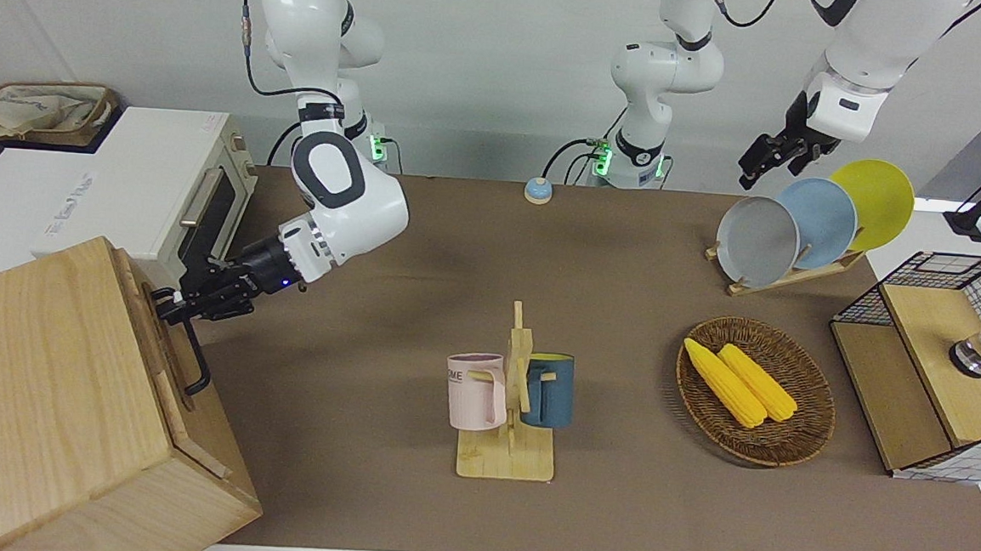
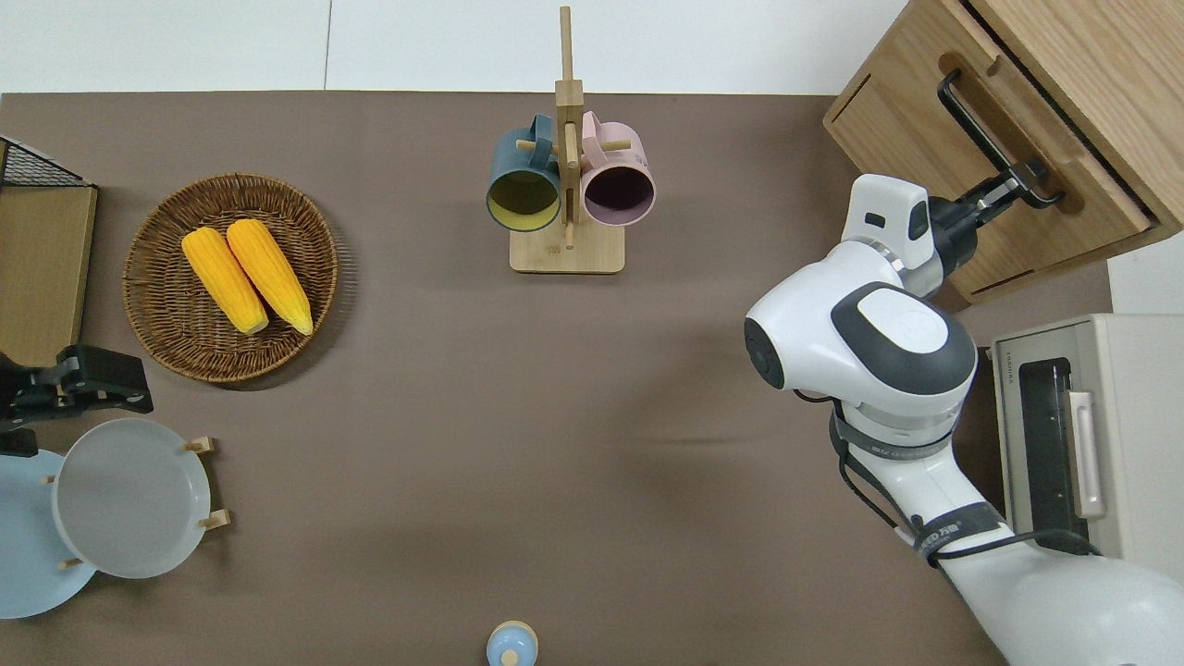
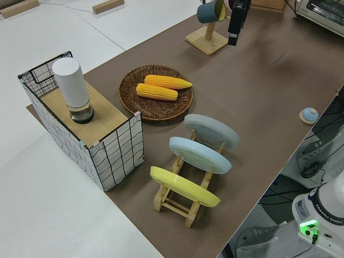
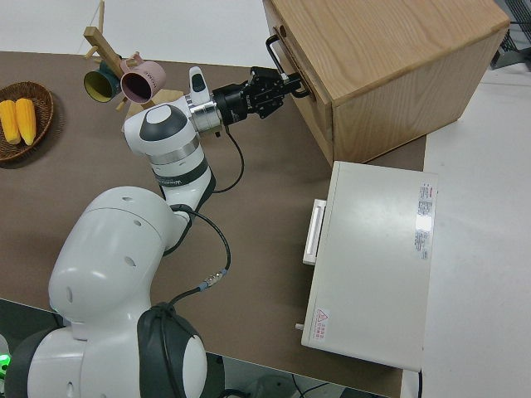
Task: Slide drawer open with right arm
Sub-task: 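Hook the right gripper onto the black drawer handle, then pull the drawer toward the robot with the right gripper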
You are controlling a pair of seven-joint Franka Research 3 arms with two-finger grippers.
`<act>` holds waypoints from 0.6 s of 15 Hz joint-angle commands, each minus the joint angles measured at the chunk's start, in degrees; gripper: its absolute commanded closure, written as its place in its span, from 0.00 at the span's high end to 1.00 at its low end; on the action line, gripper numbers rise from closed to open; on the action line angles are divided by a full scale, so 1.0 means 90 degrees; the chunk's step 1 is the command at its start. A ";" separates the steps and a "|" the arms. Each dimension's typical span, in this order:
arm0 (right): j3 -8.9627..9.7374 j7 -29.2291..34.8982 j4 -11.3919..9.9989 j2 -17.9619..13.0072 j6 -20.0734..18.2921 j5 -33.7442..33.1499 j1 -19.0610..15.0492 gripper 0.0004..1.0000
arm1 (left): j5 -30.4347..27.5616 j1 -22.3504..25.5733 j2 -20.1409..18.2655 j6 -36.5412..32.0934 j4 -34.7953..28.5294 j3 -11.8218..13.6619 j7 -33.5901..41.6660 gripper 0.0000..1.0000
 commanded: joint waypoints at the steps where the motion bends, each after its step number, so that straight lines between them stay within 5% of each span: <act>1: 0.0200 -0.0163 0.0069 -0.0029 -0.0333 0.0316 0.0163 0.00 | -0.0023 -0.0027 -0.0054 -0.0014 0.0002 0.0032 0.0061 0.99; 9: 0.0835 -0.0289 0.0088 -0.0097 -0.1242 0.0961 0.0290 0.00 | -0.0023 -0.0027 -0.0054 -0.0014 0.0002 0.0022 0.0061 0.99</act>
